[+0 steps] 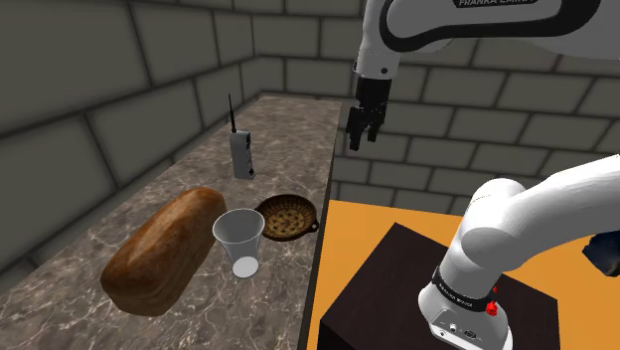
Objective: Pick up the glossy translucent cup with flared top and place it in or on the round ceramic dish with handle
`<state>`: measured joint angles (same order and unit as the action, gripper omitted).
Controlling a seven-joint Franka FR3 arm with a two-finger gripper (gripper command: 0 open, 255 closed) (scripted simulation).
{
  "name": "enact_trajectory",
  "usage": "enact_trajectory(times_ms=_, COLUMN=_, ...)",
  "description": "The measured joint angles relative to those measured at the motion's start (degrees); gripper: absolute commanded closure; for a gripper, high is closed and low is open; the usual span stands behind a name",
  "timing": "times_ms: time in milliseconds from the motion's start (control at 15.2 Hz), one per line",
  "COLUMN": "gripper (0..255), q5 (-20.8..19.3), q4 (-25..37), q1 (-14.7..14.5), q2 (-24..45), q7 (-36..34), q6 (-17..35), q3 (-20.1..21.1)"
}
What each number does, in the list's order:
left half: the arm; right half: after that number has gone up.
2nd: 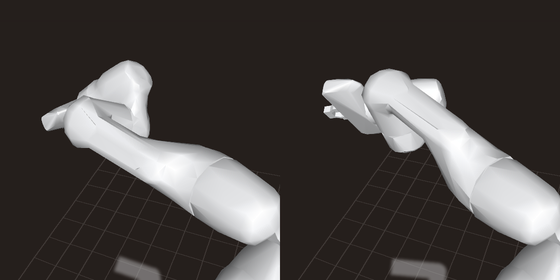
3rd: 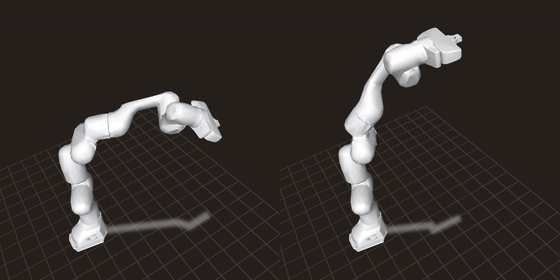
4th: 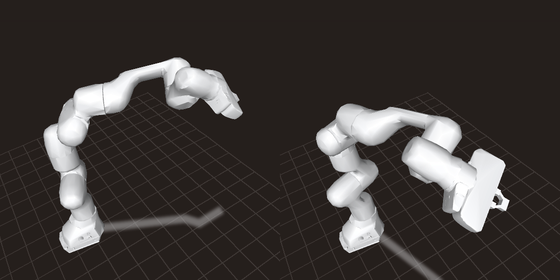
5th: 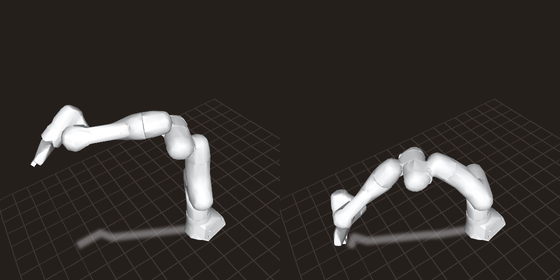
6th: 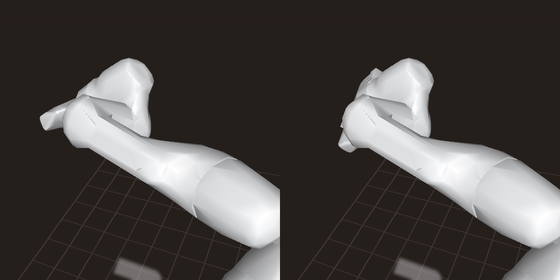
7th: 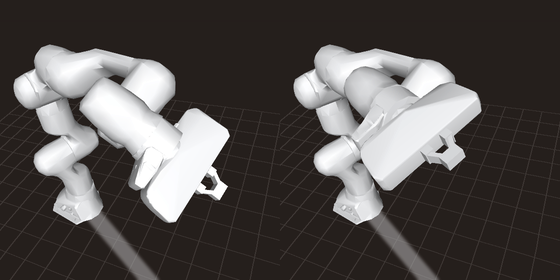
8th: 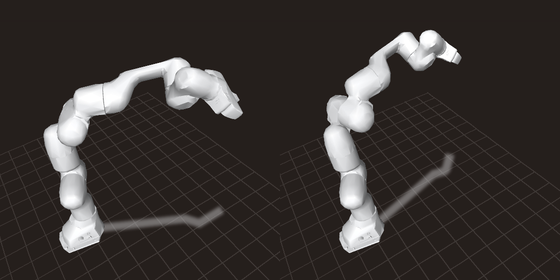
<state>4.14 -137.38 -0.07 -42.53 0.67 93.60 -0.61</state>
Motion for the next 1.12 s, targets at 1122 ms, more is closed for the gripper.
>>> enact_trajectory(times_ms=1122, gripper=0, q5=1.22, q4=10.26, q1=-4.65, q2=16.26, q7=-23.3, q6=6.82, q3=23.28)
